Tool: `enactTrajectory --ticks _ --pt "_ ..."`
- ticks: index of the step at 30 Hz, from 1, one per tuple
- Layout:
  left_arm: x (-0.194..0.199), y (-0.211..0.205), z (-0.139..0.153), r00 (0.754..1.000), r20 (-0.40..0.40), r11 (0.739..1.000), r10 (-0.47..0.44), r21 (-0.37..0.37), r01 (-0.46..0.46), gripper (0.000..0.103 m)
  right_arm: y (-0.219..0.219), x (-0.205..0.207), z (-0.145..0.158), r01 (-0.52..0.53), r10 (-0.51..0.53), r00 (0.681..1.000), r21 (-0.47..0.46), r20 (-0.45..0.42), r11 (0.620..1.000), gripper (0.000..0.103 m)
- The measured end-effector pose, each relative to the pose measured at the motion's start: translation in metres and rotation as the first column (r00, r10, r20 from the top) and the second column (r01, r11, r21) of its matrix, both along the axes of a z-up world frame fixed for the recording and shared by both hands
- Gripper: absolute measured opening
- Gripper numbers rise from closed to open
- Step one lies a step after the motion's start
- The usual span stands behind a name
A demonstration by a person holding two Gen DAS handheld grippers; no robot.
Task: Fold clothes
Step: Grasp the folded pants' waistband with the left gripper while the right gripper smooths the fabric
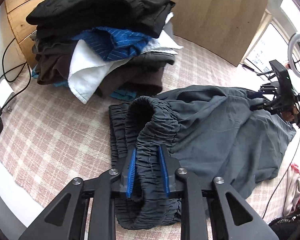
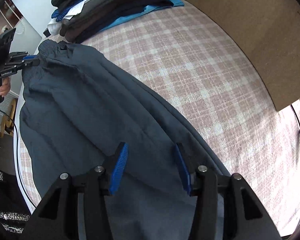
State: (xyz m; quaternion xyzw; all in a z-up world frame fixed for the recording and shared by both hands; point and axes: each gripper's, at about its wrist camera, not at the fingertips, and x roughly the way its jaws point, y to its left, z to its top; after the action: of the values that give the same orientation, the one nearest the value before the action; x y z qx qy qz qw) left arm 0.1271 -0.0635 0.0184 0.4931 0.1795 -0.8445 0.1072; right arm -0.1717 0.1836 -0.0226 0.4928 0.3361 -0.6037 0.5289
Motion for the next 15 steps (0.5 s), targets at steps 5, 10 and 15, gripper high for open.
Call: enactTrajectory --ticks 5,10,15 --pt "-0.017 0.007 -0.003 0.999 -0.027 0.999 -0.036 -0.012 0.036 0.022 -0.005 0.007 -0.003 -0.040 0.040 0.998 0.000 -0.054 0.999 0.047" --pt "-0.012 0.023 0.017 0.994 -0.093 0.996 -0.052 -0.073 0.045 0.007 -0.003 0.006 0.007 -0.029 0.028 0.998 -0.018 -0.053 0.999 0.003" --pt "0.005 0.005 0.044 0.987 -0.163 0.998 0.012 -0.066 -0.023 0.007 0.008 0.000 0.042 -0.025 0.016 0.996 -0.106 -0.088 0.994 0.003"
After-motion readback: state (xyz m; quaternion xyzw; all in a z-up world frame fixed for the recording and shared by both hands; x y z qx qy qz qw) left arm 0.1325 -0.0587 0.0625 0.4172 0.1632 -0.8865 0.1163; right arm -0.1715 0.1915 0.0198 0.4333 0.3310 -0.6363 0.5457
